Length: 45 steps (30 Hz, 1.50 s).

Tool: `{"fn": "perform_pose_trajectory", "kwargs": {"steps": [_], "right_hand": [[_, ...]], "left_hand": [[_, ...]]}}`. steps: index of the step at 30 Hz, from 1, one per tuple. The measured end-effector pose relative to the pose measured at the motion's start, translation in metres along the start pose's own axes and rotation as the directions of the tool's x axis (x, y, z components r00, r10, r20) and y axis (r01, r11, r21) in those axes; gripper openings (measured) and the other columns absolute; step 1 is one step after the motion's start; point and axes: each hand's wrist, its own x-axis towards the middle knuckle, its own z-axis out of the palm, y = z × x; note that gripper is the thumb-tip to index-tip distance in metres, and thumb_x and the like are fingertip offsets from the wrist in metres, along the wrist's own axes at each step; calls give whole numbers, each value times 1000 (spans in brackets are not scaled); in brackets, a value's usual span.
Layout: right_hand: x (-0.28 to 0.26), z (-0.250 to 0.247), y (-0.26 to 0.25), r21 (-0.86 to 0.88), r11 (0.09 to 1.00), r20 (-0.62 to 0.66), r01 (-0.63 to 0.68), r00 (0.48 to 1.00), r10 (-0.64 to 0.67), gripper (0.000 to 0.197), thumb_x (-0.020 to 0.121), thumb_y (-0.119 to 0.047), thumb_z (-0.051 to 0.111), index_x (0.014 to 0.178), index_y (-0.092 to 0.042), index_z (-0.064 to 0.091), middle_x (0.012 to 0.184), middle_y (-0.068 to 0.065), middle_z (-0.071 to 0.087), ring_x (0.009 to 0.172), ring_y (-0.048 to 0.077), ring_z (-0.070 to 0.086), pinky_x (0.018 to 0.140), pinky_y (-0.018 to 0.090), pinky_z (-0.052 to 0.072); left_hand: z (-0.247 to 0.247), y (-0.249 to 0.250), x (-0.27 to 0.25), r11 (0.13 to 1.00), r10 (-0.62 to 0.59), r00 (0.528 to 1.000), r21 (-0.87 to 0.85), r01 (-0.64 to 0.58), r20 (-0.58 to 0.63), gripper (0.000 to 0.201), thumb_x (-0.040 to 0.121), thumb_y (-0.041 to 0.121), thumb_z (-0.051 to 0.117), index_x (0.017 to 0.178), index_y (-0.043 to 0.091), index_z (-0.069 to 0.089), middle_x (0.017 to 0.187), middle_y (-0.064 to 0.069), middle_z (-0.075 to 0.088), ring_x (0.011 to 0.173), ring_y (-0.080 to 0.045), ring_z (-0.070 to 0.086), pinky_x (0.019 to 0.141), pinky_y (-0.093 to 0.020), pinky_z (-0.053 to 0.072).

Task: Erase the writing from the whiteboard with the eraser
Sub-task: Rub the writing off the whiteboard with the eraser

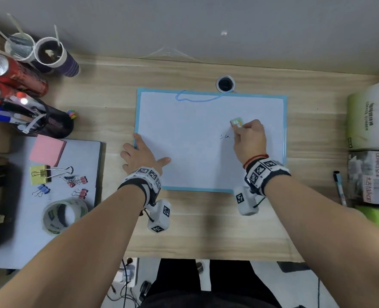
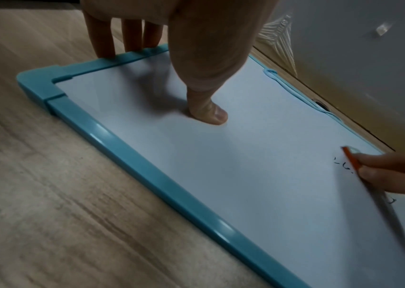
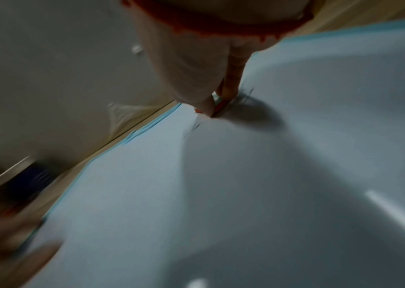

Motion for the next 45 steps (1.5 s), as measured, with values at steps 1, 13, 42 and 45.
{"fn": "perform_pose_trajectory", "kwargs": {"steps": [1,13,42,45], "right_hand": [[-9,8,-8,48,999,52,5,999,-7,16,93,-21,57,100,-8,61,97,5,47,88,24,51,67,1,31],[1,-19,27,177,973,-25,-149,987,156,13,89,-14,56,101,-12,63,104,14,53,97,29,54,75,18,43],[21,-34,54,-46,999,-126,12,992,-18,19,91,-3,54,106,-4,67,103,19,50,99,33,48,86,38,49],[8,-16,21,43,998,-19,52,998,-51,7,93,-13,55,96,-7,58,96,8,46,85,24,51,73,28,41]], "left_hand": [[-1,1,1,1000,-10,1000,0,10,8,121,65,63,75,154,24,3,132,-15,32,121,-33,35,85,-45,44],[4,1,-1,999,-30,999,25,30,-24,119,65,64,75,154,26,5,130,-16,33,116,-35,38,83,-45,47],[-1,4,-2,999,-38,999,8,38,-5,117,66,60,76,154,25,6,131,-18,32,117,-36,37,87,-47,46],[-2,5,-2,999,-33,999,2,33,2,117,67,59,76,153,25,6,131,-18,32,118,-36,36,86,-47,46]]}}
